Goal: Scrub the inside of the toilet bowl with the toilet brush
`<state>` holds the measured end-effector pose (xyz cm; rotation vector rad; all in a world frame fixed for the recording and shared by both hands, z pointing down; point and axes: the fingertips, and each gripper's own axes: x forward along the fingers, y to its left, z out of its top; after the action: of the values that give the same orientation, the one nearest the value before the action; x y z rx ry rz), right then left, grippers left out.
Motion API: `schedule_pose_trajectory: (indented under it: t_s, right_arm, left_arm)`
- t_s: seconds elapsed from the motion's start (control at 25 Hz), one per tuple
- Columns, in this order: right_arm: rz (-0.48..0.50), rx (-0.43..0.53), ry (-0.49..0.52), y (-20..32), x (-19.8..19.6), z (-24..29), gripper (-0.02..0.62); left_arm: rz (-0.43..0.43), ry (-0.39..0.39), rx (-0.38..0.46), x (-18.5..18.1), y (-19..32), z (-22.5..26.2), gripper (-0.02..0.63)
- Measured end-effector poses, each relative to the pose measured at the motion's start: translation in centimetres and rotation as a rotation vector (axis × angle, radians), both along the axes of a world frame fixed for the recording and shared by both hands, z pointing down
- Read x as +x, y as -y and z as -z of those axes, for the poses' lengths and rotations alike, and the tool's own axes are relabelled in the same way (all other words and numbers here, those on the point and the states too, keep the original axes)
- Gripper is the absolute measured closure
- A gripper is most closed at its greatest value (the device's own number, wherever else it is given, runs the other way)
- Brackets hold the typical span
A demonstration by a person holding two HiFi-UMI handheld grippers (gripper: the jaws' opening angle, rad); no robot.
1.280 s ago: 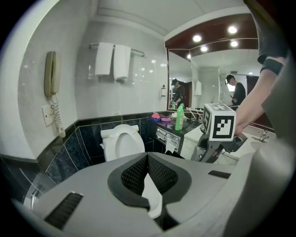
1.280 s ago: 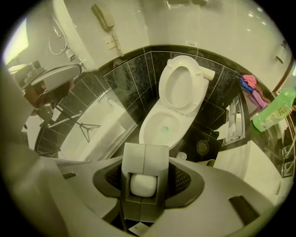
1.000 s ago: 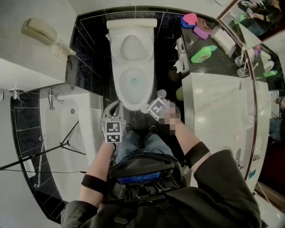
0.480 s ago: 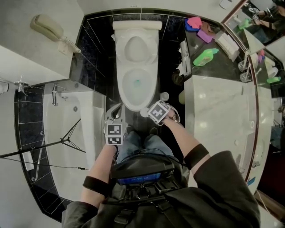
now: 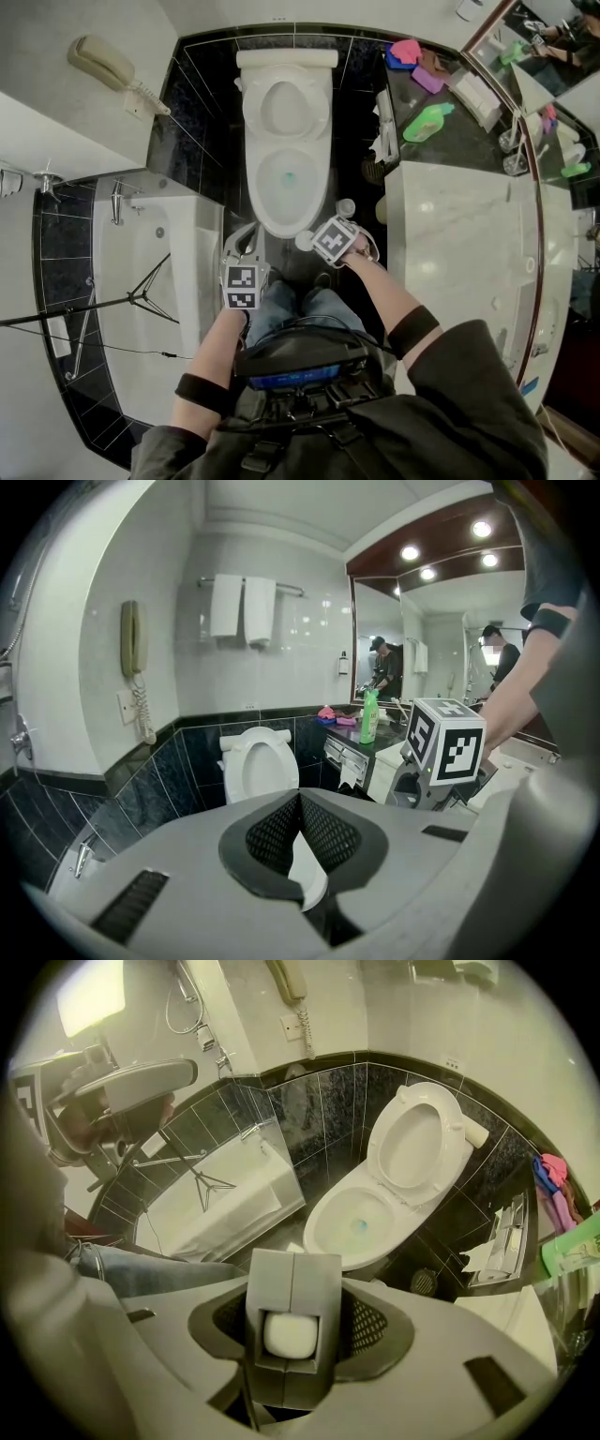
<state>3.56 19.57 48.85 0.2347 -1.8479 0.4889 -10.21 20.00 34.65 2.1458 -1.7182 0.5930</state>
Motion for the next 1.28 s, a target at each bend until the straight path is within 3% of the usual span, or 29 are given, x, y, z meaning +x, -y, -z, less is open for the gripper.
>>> schedule_pose_trajectory:
  t_s: [0.12,0.32,0.72,0.88,1.28]
  right_arm:
    - [0.01,0.04,0.023,0.8,-0.2,0.4,0.374]
    - [0.0,-0.013,0.0,-0.2,0.8,-0.3,0.374]
    - [0.011,0.033,0.012,1.3,0.8,0.0,0.373]
    - [0.007,0.042,0.037,2.2,-0.8,-0.5,0.374]
    - [-0.095,0.053,0.022,5.3,-4.6,-1.7,0.374]
  left_arm:
    - [0.0,0.004,0.001,0.4,-0.1,0.1,0.609]
    - [0.004,0.012,-0.003,0.9,-0.2,-0.1,0.609]
    - [0.008,0.025,0.004,1.1,0.6,-0.1,0.609]
    - [-0.018,0.056,0.031,0.3,1.3,0.4,0.609]
    - [-0.085,0.026,-0.002,-3.4,3.6,-1.3,0.607]
